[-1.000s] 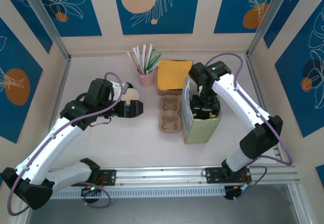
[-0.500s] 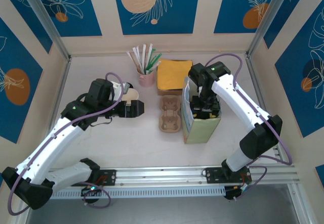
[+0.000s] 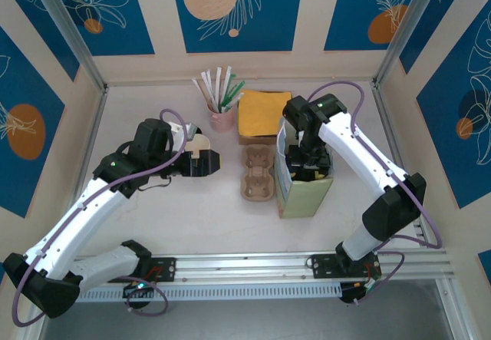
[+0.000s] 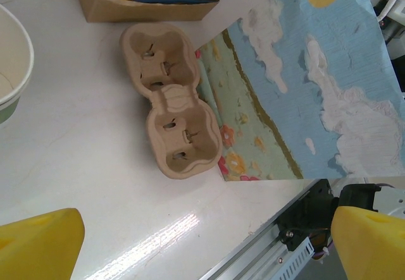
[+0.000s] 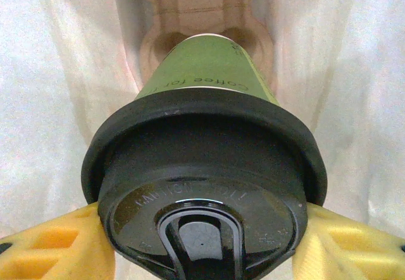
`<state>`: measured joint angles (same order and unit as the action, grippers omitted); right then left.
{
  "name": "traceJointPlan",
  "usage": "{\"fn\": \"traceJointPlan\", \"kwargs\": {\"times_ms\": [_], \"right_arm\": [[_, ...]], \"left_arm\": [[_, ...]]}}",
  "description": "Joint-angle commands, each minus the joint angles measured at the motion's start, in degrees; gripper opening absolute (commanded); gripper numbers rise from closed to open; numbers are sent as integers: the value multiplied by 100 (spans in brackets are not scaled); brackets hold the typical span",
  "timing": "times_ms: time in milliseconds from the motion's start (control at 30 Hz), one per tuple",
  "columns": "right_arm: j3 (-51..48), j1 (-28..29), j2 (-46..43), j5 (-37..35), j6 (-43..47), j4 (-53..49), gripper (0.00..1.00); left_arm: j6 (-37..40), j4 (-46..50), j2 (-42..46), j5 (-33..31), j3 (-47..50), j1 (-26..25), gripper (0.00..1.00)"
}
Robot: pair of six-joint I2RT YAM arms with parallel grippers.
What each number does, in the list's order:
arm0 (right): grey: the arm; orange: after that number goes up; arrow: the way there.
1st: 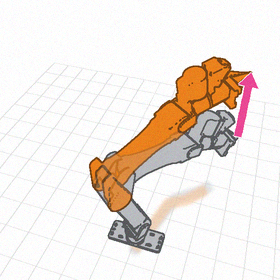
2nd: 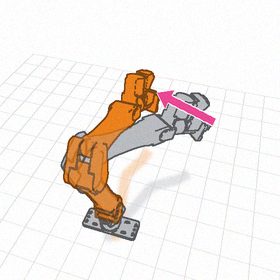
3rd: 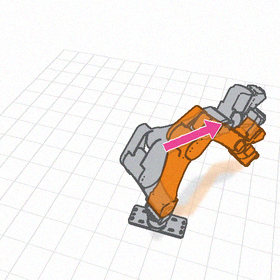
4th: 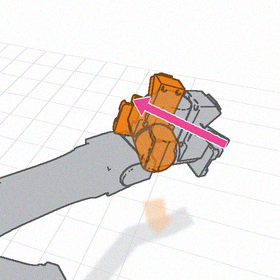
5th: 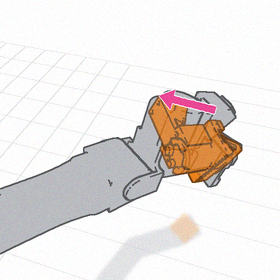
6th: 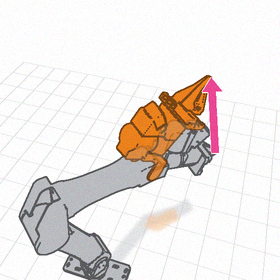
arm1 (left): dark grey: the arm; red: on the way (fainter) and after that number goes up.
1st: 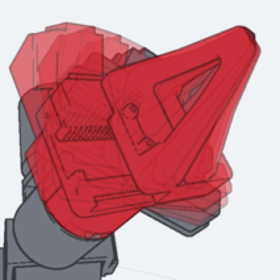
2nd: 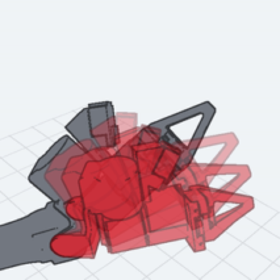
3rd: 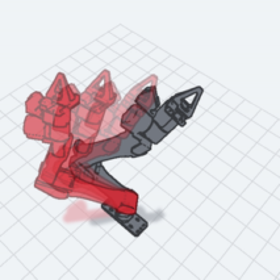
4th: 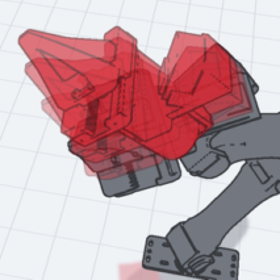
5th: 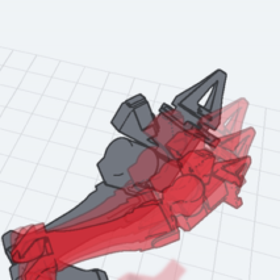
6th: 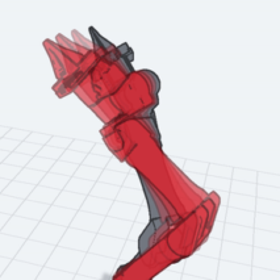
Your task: Pack the takeout coffee
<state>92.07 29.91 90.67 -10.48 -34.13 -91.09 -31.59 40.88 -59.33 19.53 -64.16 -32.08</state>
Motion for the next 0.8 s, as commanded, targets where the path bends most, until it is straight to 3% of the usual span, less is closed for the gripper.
{"fn": "traceJointPlan", "kwargs": {"times_ms": [0, 767], "right_arm": [[-44, 41, 72, 64, -51, 23, 58], [-402, -5, -76, 72, -33, 278, 57]], "left_arm": [[-40, -98, 0, 104, 1, -52, 100], [-61, -120, -86, 69, -36, -52, 100]]}}
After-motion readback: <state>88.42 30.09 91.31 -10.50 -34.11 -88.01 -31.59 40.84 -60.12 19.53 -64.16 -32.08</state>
